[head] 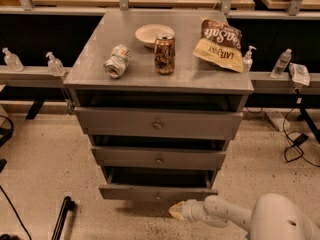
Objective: Close bottom drawer
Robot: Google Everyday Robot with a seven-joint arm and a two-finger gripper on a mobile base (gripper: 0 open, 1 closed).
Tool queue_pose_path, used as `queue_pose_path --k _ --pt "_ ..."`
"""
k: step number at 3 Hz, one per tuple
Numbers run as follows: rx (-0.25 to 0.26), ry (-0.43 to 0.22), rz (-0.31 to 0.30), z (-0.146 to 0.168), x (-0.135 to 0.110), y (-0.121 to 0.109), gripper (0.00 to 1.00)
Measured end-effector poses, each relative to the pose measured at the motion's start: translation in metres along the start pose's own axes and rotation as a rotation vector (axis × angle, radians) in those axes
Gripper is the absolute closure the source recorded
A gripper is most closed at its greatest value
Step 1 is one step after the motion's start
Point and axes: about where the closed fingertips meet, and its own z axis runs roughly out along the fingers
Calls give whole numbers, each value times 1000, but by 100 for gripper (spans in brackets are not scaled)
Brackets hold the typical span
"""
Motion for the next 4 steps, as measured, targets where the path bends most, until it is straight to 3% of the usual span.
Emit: queue_pose_path --k 2,4 --pt "10 -14 -26 16 -29 -41 100" --pt "28 -32 -46 13 -45 -61 100"
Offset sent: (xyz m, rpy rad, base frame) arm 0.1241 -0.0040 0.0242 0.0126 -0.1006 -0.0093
